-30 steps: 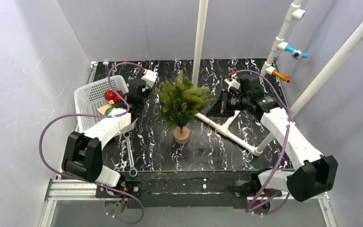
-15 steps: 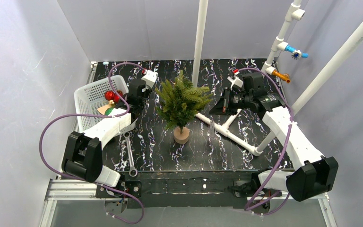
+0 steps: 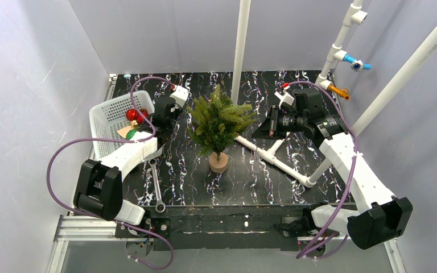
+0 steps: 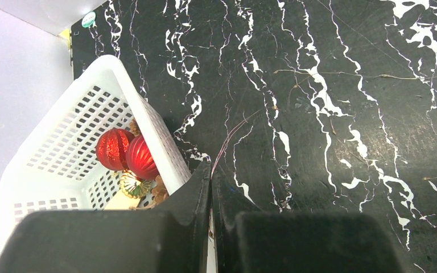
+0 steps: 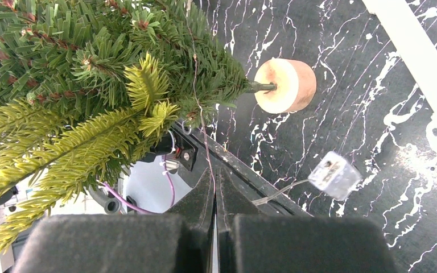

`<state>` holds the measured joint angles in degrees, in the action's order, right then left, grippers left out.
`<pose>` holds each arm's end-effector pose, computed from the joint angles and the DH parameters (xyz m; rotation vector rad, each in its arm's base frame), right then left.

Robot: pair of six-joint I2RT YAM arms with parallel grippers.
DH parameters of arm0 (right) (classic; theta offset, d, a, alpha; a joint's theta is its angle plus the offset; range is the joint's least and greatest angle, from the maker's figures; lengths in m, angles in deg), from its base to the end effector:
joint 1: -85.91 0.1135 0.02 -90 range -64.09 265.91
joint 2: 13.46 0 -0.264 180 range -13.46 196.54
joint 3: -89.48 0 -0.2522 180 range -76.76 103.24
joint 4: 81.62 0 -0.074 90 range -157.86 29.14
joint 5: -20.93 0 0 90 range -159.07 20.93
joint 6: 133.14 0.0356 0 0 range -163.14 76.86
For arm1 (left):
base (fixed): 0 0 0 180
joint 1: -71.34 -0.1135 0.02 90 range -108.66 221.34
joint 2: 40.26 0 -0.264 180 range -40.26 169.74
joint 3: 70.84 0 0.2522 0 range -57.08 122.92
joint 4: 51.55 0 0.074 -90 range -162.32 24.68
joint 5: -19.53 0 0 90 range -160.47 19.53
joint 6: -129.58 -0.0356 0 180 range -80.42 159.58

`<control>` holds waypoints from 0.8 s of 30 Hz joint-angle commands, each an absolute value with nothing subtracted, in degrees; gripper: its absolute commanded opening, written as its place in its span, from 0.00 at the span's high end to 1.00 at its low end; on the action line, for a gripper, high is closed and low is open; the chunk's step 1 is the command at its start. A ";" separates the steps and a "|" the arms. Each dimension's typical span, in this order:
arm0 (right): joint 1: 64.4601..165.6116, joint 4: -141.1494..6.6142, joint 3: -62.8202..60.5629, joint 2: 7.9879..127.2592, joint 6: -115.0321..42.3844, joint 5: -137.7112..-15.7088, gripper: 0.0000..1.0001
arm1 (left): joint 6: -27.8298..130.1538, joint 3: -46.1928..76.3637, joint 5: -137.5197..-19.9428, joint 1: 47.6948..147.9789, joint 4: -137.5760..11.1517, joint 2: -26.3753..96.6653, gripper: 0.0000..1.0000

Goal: Decorate the small christmas tree
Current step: Wrap the decoration item around the Christmas tree.

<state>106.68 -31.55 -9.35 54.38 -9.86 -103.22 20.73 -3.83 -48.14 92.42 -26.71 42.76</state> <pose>0.2255 0.1069 0.3543 -0.1021 2.3368 1.1592 0.3184 -0.1082 0.3224 0.1744 1.4221 0.2438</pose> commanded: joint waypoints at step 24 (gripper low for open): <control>117.96 -37.59 -11.20 52.47 -6.15 -100.66 0.99 | 21.69 -4.36 -46.13 91.82 -27.94 38.05 1.00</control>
